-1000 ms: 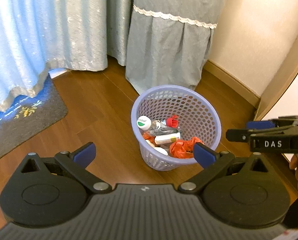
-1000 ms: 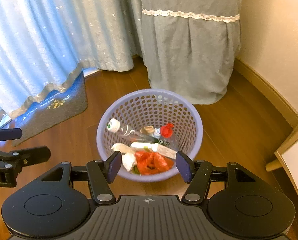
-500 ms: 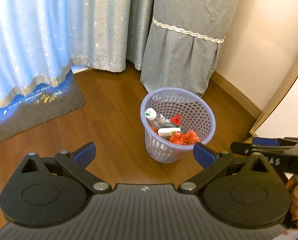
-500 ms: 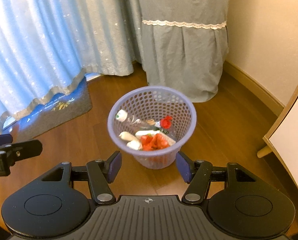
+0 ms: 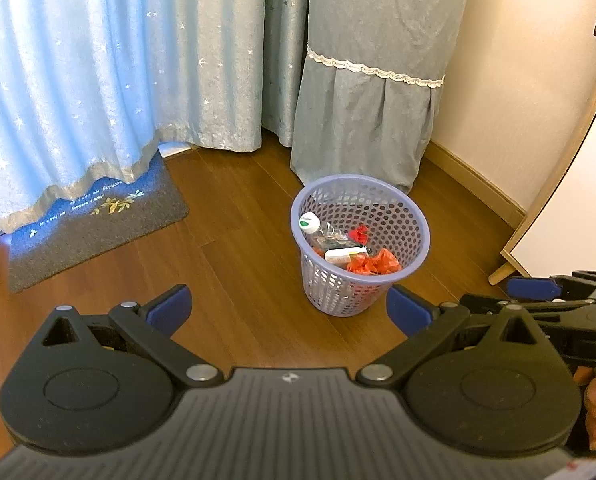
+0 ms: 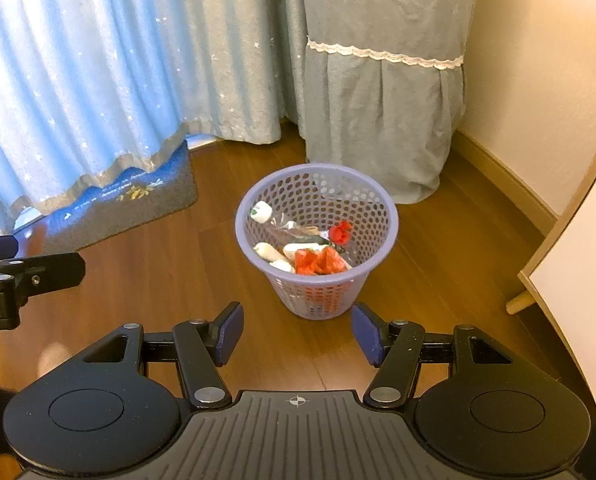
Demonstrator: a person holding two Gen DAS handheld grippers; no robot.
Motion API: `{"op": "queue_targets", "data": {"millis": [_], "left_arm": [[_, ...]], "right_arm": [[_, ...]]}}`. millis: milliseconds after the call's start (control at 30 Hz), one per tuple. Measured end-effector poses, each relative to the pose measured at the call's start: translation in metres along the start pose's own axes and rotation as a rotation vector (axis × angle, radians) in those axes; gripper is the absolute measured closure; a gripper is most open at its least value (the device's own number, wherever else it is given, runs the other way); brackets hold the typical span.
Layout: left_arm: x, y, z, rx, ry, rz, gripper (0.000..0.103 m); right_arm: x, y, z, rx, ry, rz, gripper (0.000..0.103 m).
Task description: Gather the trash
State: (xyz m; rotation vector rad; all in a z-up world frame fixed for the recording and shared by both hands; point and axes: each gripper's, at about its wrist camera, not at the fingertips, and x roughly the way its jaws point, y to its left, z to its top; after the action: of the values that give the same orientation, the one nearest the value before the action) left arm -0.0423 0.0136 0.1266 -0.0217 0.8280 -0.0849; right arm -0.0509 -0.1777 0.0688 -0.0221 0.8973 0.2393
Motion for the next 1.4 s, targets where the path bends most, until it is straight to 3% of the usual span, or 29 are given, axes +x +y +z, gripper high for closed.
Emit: {"op": "queue_targets", "data": {"millis": [433, 567, 900, 1400], "left_arm": [[0.007, 0.03, -0.027, -0.071, 0.02, 0.019, 0.001], [0.017, 0.031, -0.032, -0.078, 0.048, 0.009, 0.001], [0.042, 0.024, -0.045, -0.058, 0.12, 0.011, 0.001], [0.058, 0.023, -0.048, -0.069, 0.157, 0.01, 0.001]], "right_arm": [[-0.006, 0.014, -0.009, -0.009, 0.005, -0.038, 0.045], [0.006, 0.016, -0.013, -0.043, 0.008, -0.052, 0.045], [0.03, 0.002, -0.02, 0.009, 0.053, -0.041, 0.045], [0.046, 0.006, -0.022, 0.013, 0.081, -0.038, 0.045]]}}
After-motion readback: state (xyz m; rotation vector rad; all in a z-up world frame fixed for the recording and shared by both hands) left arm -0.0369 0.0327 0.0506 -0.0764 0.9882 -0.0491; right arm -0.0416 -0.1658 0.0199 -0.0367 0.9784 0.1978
